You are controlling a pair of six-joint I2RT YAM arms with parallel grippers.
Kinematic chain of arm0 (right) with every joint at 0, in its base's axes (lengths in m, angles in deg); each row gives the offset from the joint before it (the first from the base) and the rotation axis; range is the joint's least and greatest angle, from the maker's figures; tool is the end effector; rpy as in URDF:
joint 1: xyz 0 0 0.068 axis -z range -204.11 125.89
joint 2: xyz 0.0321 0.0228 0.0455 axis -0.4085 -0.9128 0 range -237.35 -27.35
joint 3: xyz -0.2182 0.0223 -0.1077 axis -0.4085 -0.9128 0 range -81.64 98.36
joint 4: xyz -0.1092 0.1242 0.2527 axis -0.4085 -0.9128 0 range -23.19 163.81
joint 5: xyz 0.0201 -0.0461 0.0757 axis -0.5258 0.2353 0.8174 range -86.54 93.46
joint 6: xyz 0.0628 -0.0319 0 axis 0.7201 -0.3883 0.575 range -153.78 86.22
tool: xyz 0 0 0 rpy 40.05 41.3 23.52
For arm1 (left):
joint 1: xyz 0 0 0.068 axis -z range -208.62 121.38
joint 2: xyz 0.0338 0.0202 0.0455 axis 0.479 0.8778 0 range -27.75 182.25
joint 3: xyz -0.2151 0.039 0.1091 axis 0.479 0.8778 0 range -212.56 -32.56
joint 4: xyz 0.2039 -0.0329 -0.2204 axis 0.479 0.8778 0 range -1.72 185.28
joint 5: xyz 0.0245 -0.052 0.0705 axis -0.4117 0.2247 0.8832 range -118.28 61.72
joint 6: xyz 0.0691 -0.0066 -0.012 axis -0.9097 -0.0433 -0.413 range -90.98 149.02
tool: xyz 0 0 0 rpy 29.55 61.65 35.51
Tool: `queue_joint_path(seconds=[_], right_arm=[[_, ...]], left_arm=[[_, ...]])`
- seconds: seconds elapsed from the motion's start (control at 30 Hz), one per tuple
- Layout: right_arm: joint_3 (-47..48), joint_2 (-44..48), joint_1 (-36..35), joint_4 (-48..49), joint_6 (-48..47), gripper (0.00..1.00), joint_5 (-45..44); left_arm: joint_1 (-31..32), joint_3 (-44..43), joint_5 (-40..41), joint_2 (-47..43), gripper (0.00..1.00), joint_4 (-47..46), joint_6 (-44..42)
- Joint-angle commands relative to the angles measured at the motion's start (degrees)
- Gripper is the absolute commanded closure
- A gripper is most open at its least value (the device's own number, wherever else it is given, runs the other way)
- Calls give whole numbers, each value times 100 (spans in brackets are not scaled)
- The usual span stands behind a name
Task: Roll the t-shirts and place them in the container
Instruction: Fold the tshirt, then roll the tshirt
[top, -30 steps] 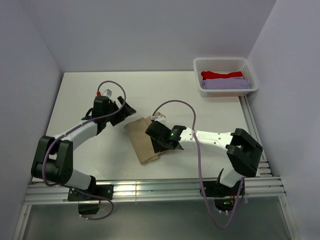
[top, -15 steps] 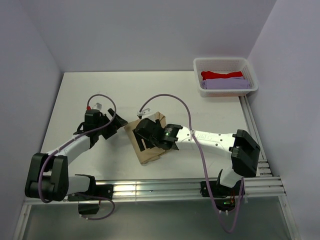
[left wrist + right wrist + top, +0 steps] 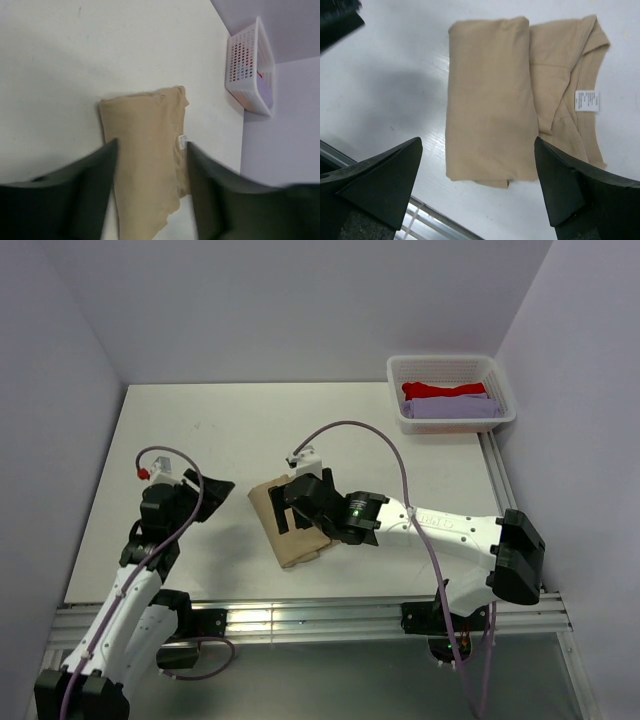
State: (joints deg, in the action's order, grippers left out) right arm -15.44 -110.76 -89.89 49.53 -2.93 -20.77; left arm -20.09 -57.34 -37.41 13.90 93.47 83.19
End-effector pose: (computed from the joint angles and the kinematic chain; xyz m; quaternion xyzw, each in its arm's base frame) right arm 0.1776 0.3374 0.2347 -0.1853 0.8762 0.1727 0.4100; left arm 0.2549 -0.0475 0.1939 -0.2796 0.7792 -0.3462 0.4414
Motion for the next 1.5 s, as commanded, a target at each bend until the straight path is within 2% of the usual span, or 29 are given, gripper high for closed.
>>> queue_joint_path(seconds=[0.0, 0.07, 0.1, 0.17, 0.23, 0.3, 0.33, 0.43, 0.53, 0.77, 0.9, 1.1, 1.33, 1.47], right_arm=[[-194, 229, -58, 571, -131, 0, -363], [-326, 299, -58, 826, -176, 0, -285], [-483, 335, -58, 1150, -306, 0, -84], [-668, 396, -101, 1511, -509, 0, 6], [-757, 370, -163, 1698, -571, 0, -169], [-504, 186, -198, 1428, -580, 0, -135], [-354, -32, -190, 1243, -563, 0, -117], [243, -594, -207, 574, -703, 5, -56], [578, -1026, -277, 292, -765, 6, -82], [868, -1589, -374, 195, -835, 6, -12], [904, -1748, -436, 230, -809, 6, -99], [772, -1862, -480, 564, -905, 7, -56], [1246, -2459, -585, 344, -923, 7, -669], [1299, -2627, -594, 362, -870, 8, -776]], left_arm=[[-27, 376, 515, -577, 51, 324, 506], [-27, 456, 1068, -894, 58, 552, 647], [-27, 482, 1158, -1035, 57, 649, 621], [-27, 561, 1002, -1097, 37, 633, 437], [-27, 762, 721, -1037, 18, 203, 375], [-27, 869, 273, -852, 11, -175, 313], [-27, 921, 167, -564, 5, -463, 296], [-27, 861, -106, 121, 1, -913, 112], [-27, 851, -624, 658, 1, -1379, 23], [-27, 702, -669, 1450, 1, -1810, -65], [-27, 658, -915, 2231, 1, -2301, -30], [-27, 396, -1091, 3146, 6, -2821, -82], [-27, -62, -1346, 3877, 11, -3050, -126], [-27, -212, -1425, 4202, 17, -3199, -82]])
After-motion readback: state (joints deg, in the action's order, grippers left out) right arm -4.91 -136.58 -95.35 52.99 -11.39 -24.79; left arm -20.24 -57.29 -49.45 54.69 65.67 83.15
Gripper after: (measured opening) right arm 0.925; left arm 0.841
